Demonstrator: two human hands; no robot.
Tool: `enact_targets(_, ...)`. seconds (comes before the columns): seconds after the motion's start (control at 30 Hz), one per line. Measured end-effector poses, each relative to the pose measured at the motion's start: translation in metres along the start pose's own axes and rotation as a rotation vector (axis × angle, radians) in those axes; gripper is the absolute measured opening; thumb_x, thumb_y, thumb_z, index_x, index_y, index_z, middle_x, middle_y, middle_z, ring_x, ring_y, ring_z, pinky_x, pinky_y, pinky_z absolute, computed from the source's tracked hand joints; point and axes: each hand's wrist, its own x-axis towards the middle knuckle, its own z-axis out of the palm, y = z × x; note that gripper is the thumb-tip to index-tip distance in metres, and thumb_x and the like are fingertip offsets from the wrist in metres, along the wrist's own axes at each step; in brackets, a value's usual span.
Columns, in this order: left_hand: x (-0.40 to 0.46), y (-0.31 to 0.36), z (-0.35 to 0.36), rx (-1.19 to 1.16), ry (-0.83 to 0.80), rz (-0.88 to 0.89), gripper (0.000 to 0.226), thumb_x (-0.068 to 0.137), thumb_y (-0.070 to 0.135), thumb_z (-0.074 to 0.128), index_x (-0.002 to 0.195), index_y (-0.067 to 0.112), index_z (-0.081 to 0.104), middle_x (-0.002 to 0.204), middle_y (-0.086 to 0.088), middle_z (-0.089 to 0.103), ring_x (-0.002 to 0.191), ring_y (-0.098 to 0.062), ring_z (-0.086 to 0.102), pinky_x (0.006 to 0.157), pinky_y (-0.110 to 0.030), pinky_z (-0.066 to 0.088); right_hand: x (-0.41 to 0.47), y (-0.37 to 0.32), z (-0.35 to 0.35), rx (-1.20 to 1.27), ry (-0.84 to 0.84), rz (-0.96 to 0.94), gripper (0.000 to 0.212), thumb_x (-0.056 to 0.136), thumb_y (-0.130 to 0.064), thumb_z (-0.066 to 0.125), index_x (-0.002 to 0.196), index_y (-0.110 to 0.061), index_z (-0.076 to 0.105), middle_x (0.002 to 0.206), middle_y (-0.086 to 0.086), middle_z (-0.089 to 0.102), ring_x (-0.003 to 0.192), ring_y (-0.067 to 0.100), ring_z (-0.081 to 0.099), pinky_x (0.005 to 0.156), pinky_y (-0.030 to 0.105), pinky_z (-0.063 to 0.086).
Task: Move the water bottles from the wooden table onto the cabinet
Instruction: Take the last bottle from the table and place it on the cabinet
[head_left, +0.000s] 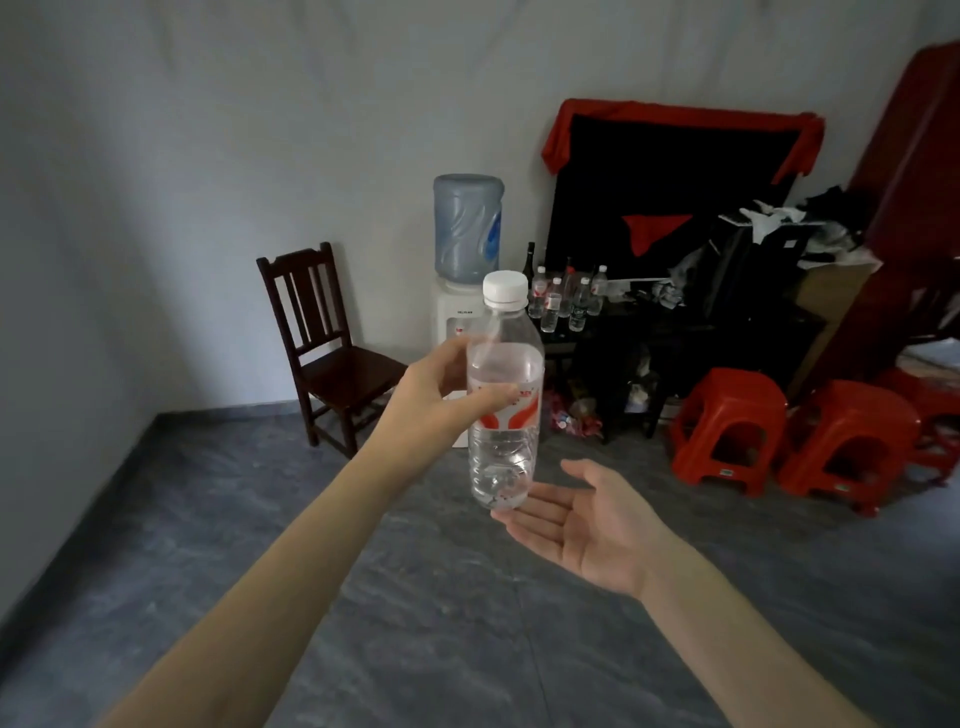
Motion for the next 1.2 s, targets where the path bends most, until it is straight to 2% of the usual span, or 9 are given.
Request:
enact_targets(0.17, 0.064, -0.026, 0.013, 0.020, -0.026, -0.007, 0.052, 0.074, 0.048, 0.077, 0.122, 0.028, 0.066, 0.110, 0.009, 0.077, 0.104, -0.010, 0.073, 0.092, -0.032, 0.056, 0.050, -0.042, -0.022, 0.019, 0.008, 0.022, 0.054, 0.099, -0.035, 0.044, 0.127, 0.010, 0.050, 0.118, 0.032, 0.066, 0.106, 0.043, 0.067, 0.081, 0.046, 0.061)
enact_targets(0.3, 0.119, -0.043, 0.034, 0.061, -0.043, 0.010, 0.053, 0.076, 0.051, 0.075, 0.123, 0.028, 0.067, 0.111, 0.010, 0.077, 0.105, -0.008, 0.073, 0.093, -0.030, 0.058, 0.089, -0.085, -0.047, 0.056, -0.004, 0.031, 0.055, 0.099, -0.036, 0.044, 0.127, 0.011, 0.050, 0.119, 0.033, 0.065, 0.108, 0.044, 0.067, 0.084, 0.049, 0.059)
enact_targets(0.4, 0.167, -0.058, 0.051, 0.061, -0.032, -0.007, 0.046, 0.086, 0.038, 0.076, 0.128, 0.023, 0.066, 0.112, 0.007, 0.077, 0.106, -0.011, 0.073, 0.094, -0.032, 0.058, 0.114, -0.125, -0.068, 0.070, -0.015, 0.035, 0.056, 0.100, -0.037, 0.042, 0.129, 0.011, 0.050, 0.121, 0.032, 0.064, 0.109, 0.043, 0.066, 0.084, 0.048, 0.059)
enact_targets(0.53, 0.229, -0.070, 0.076, 0.063, -0.075, -0.039, 0.039, 0.084, 0.037, 0.074, 0.122, 0.037, 0.065, 0.112, 0.012, 0.077, 0.105, -0.007, 0.073, 0.088, -0.024, 0.057, 0.143, -0.174, -0.097, 0.075, -0.027, 0.039, 0.057, 0.100, -0.037, 0.042, 0.129, 0.010, 0.050, 0.122, 0.032, 0.064, 0.110, 0.042, 0.066, 0.085, 0.048, 0.059)
enact_targets(0.67, 0.275, -0.084, 0.097, 0.055, -0.073, -0.034, 0.054, 0.072, 0.053, 0.072, 0.123, 0.037, 0.065, 0.112, 0.013, 0.077, 0.106, -0.006, 0.072, 0.091, -0.026, 0.056, 0.170, -0.214, -0.115, 0.080, -0.011, 0.032, 0.058, 0.100, -0.039, 0.041, 0.128, 0.010, 0.052, 0.121, 0.031, 0.065, 0.109, 0.042, 0.066, 0.087, 0.047, 0.058)
enact_targets(0.87, 0.334, -0.109, 0.108, 0.052, -0.086, -0.041, 0.053, 0.073, 0.052, 0.073, 0.123, 0.038, 0.065, 0.113, 0.010, 0.077, 0.108, -0.010, 0.072, 0.098, -0.040, 0.056, 0.209, -0.259, -0.131, 0.091, 0.015, 0.035, 0.058, 0.100, -0.039, 0.041, 0.126, 0.011, 0.054, 0.120, 0.031, 0.065, 0.110, 0.041, 0.066, 0.093, 0.045, 0.055)
enact_targets(1.03, 0.382, -0.134, 0.105, 0.055, -0.097, -0.035, 0.041, 0.074, 0.051, 0.073, 0.114, 0.048, 0.065, 0.113, 0.014, 0.076, 0.107, -0.007, 0.072, 0.093, -0.030, 0.055, 0.253, -0.293, -0.137, 0.079, 0.037, 0.034, 0.058, 0.100, -0.039, 0.042, 0.125, 0.011, 0.056, 0.120, 0.030, 0.066, 0.109, 0.041, 0.067, 0.094, 0.045, 0.053)
enact_targets(1.2, 0.443, -0.168, 0.085, 0.058, -0.108, -0.024, 0.049, 0.075, 0.051, 0.074, 0.121, 0.042, 0.064, 0.115, 0.013, 0.076, 0.109, -0.008, 0.071, 0.097, -0.035, 0.056, 0.312, -0.329, -0.134, 0.087, 0.044, 0.033, 0.057, 0.100, -0.039, 0.041, 0.125, 0.011, 0.056, 0.119, 0.031, 0.066, 0.107, 0.042, 0.067, 0.086, 0.048, 0.058)
